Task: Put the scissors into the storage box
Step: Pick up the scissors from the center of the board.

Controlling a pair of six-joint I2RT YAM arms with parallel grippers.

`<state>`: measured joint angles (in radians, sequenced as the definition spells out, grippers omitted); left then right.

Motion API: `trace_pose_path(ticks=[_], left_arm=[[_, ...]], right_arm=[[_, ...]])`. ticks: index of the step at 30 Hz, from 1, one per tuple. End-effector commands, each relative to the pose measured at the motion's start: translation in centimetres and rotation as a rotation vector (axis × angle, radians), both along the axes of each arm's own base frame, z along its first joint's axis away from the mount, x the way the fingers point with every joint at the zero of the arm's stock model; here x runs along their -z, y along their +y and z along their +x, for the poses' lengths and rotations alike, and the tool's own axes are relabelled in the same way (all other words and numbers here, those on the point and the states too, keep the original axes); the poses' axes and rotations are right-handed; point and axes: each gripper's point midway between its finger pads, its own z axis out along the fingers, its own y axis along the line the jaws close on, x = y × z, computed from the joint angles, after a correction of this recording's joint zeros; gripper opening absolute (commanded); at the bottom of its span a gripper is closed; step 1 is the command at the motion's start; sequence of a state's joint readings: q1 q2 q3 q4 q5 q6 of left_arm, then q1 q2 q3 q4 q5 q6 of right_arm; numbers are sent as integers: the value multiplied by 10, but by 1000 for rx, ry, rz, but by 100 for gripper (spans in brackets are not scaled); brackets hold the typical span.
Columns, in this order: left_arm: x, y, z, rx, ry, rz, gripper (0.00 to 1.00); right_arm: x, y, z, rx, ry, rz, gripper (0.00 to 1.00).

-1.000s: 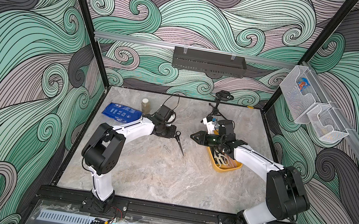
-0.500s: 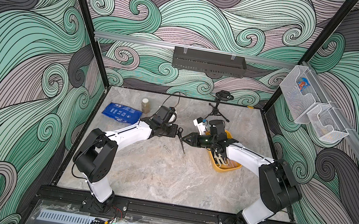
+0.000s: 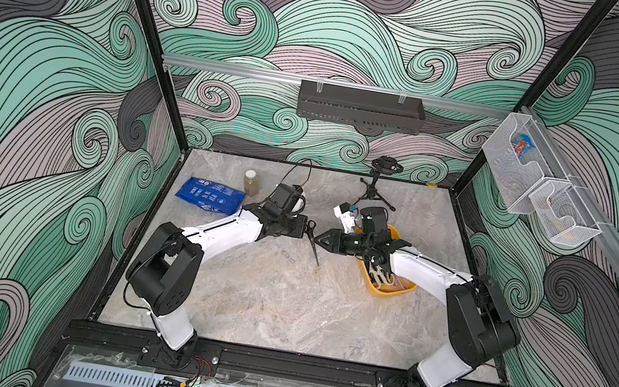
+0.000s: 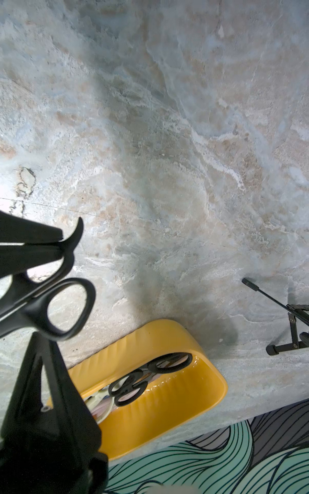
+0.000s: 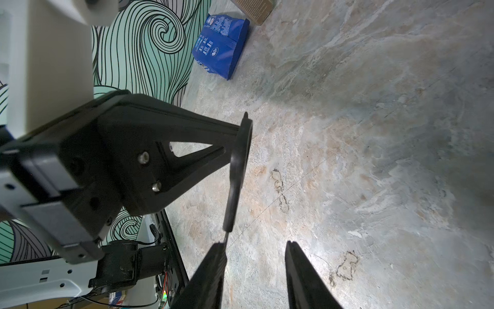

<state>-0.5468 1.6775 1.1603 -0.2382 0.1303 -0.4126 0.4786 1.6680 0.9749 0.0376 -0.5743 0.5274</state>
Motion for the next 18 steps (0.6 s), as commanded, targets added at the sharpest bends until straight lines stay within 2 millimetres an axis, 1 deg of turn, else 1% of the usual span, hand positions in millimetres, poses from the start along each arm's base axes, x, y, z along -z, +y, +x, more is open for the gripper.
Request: trace_pose_path(ticks=[1,5,18], left_arm=[[-18,-9,-4,22,-47,-32,0],[-17,-8,-6,24,-45,-33,0],[-20,-14,-3,33,-48,-53,0]], right_arm=[[-19,5,3,-2,-59,21,41],[-22,5,3,-5,-66,27,42],[-26,6,1,-13,-74,32,41]])
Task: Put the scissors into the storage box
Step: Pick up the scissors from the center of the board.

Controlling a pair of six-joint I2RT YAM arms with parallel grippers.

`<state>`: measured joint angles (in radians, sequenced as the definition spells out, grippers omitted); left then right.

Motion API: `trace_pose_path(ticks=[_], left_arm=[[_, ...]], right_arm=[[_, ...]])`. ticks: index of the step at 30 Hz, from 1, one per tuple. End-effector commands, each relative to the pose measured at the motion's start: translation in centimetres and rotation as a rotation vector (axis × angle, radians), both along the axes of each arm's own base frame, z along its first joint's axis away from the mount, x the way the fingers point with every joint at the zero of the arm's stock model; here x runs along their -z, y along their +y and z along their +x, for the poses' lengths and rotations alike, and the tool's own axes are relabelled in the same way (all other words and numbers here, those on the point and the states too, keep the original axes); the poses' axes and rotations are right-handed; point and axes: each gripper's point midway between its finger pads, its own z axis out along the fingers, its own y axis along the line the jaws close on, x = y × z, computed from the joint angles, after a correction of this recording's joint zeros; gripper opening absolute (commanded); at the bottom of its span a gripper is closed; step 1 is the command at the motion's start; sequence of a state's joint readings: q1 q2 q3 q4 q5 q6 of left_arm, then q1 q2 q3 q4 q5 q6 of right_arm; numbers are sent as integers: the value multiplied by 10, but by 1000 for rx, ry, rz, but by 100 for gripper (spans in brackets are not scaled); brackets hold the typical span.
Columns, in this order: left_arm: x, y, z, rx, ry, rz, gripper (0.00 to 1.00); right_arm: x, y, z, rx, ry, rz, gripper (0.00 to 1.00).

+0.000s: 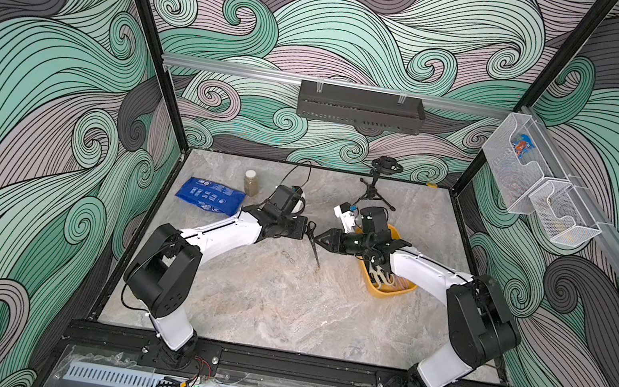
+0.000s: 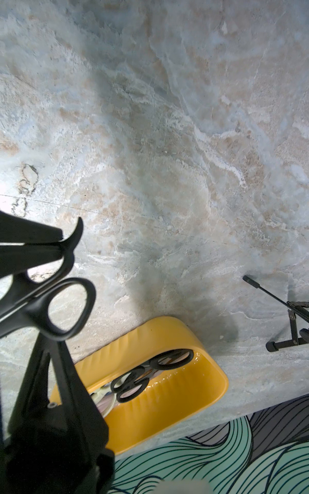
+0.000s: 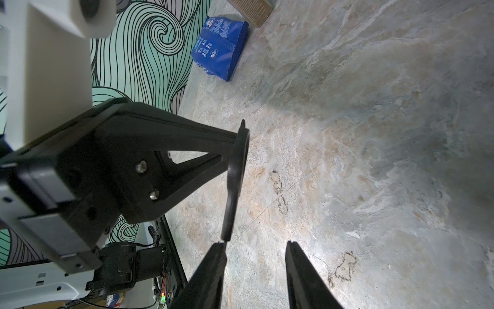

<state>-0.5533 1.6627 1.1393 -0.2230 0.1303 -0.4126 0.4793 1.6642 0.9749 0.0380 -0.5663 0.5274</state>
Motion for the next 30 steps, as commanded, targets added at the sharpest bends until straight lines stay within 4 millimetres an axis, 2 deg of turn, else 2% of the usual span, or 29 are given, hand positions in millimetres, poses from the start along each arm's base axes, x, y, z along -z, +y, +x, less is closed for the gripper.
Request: trace_pose_path(ticks=[1,5,8,13,25,28,30], left_arm=[[-20,-12,1,25,-41,-47,0],[-20,-10,1,28,-45,-25,0],[-19,-9,1,32,-45,-18,0],[-20,-10,0,30,-40,-25,0],[-35,-16,3,32,-50,-61,0],[-36,-17,3,32,-49,-67,0],[-36,-17,2,32,-49,-67,0]], right_arm=[[-25,4,2,-4,-76,27,41],[-31,-10,6,42,-99,19,42],[-36,-12,6,38,-105,30,42],[-35,-4,1,-3,-94,47,42],[-13,9,-4,-51,-44,36,40],[-12,11,-3,-54,-38,36,38],[-13,12,-2,-55,-42,38,32]])
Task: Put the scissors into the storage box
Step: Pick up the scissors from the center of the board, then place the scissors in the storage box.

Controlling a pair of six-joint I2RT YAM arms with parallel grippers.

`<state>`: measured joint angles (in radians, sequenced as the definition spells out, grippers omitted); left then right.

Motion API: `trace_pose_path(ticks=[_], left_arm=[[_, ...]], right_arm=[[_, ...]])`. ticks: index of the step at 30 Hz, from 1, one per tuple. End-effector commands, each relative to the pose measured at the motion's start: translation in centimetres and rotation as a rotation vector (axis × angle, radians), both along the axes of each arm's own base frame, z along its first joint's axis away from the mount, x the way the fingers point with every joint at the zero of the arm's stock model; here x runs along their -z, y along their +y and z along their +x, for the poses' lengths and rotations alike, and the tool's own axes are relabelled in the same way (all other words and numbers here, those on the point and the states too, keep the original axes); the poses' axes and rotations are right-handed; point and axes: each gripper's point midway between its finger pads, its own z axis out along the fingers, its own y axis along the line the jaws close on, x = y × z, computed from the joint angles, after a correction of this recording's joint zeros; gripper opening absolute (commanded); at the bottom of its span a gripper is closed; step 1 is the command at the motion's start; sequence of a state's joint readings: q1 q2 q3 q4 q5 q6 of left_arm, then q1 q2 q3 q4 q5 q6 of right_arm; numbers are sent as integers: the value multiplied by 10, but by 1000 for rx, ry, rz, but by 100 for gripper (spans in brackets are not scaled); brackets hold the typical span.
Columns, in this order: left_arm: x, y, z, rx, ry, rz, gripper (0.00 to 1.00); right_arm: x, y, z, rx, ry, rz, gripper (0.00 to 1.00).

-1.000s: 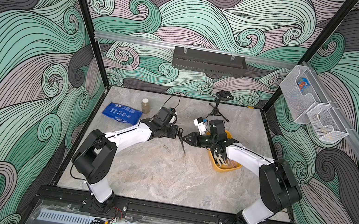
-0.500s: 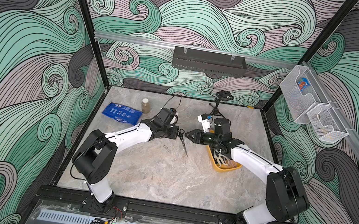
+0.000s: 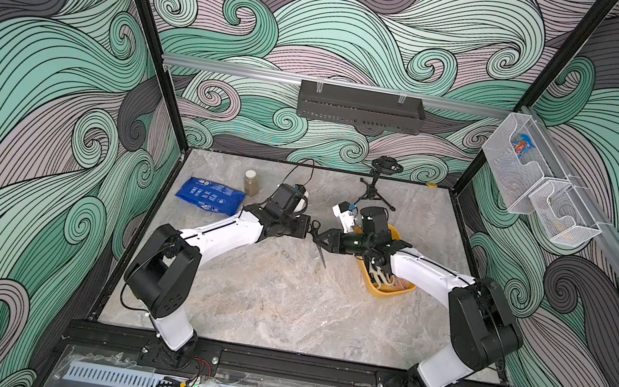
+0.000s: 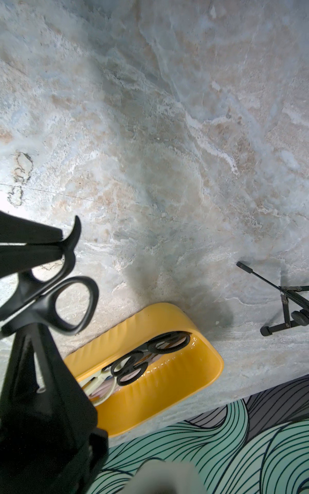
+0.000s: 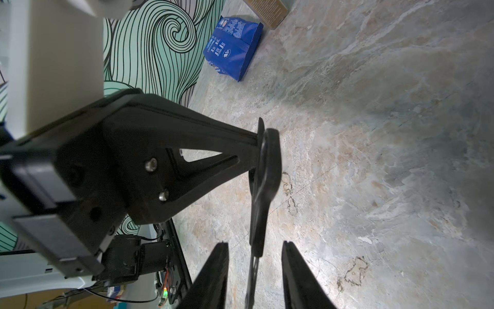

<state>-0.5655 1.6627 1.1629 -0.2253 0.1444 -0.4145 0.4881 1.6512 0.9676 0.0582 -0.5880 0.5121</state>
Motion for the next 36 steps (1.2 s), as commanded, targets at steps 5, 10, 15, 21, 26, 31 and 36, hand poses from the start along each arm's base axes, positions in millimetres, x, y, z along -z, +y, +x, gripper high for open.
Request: trace_pose_path(ticks=[5,10,15,21,26,31,36], left_arm=[[-26,-9,2,13,-34,-50,0],[-31,-11,0,21,-42,-66,0],[-33,-13,-3,34,-35,-81,32],[-35,-13,-9,48,-7,-100,55],[-46,-5,-9,24,-8,-109,59],[-45,25,7,-75,-4,-112,59],[-21,76,25,-230,94,-210,59]], right_arm=[[-6,7,4,-11,-12,16,17],[-1,7,5,-3,5,10,9],[-1,4,10,20,2,1,5],[-3,-12,21,76,-7,-6,4],[-10,-50,35,165,-29,-3,4],[-19,-114,46,296,-59,-15,4],[-13,-177,45,418,-72,-105,5]])
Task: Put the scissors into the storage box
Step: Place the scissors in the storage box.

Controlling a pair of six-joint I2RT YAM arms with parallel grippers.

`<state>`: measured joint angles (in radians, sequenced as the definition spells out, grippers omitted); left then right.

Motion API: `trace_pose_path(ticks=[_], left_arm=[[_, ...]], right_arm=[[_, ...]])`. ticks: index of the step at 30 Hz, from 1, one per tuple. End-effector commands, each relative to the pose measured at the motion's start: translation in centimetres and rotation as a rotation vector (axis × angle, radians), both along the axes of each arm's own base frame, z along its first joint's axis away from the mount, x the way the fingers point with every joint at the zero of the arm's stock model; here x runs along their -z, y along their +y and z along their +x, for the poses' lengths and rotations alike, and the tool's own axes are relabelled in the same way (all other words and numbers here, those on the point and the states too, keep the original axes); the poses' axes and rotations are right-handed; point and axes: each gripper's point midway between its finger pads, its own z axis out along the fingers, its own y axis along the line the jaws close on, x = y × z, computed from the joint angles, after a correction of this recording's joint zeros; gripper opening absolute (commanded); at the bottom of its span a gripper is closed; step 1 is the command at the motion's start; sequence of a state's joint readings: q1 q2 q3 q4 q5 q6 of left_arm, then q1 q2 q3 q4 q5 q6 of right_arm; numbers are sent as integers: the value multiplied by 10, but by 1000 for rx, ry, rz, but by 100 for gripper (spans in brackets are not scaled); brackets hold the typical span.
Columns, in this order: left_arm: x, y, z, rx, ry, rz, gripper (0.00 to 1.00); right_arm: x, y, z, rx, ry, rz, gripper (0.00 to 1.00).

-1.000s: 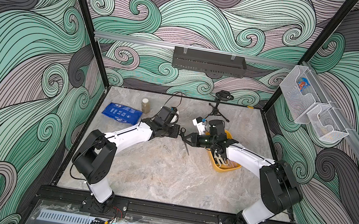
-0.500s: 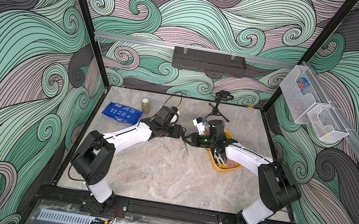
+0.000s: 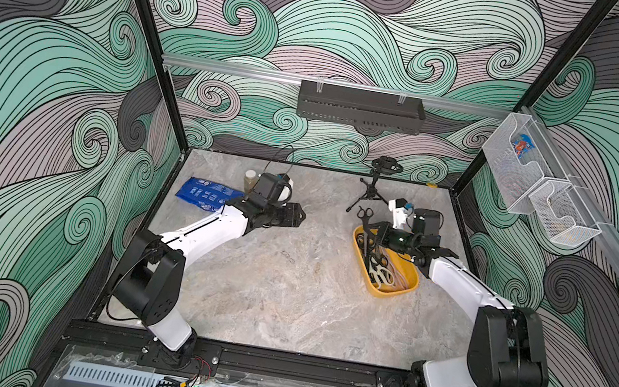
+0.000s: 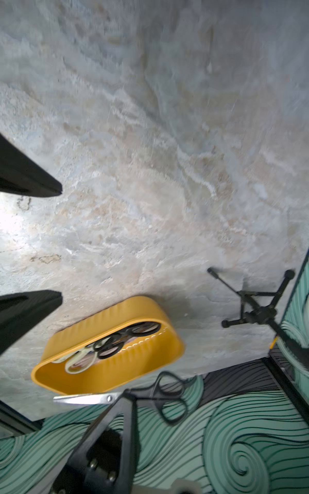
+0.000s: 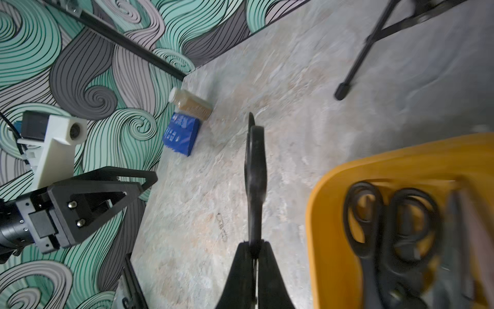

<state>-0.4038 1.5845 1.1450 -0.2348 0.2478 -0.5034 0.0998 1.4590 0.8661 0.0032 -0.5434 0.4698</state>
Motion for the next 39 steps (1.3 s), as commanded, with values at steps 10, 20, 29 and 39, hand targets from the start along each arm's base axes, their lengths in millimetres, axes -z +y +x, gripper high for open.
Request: trace_pose_path(ticks=[10,20,29,39], left_arm=[[36,97,8,-266,110,-98,58],[34,116,10,-304,89,-73,58],[23,150,14,-398,-2,14,58],[35,218,24,-544,-227,313,58]], right_arm=[[54,-58,-38,89,109,-235,6],[86,-60,-44,78,194,-254,16],[79,-88,-34,198,174,-380,41],[43,-161,17,439,-55,-761,47]])
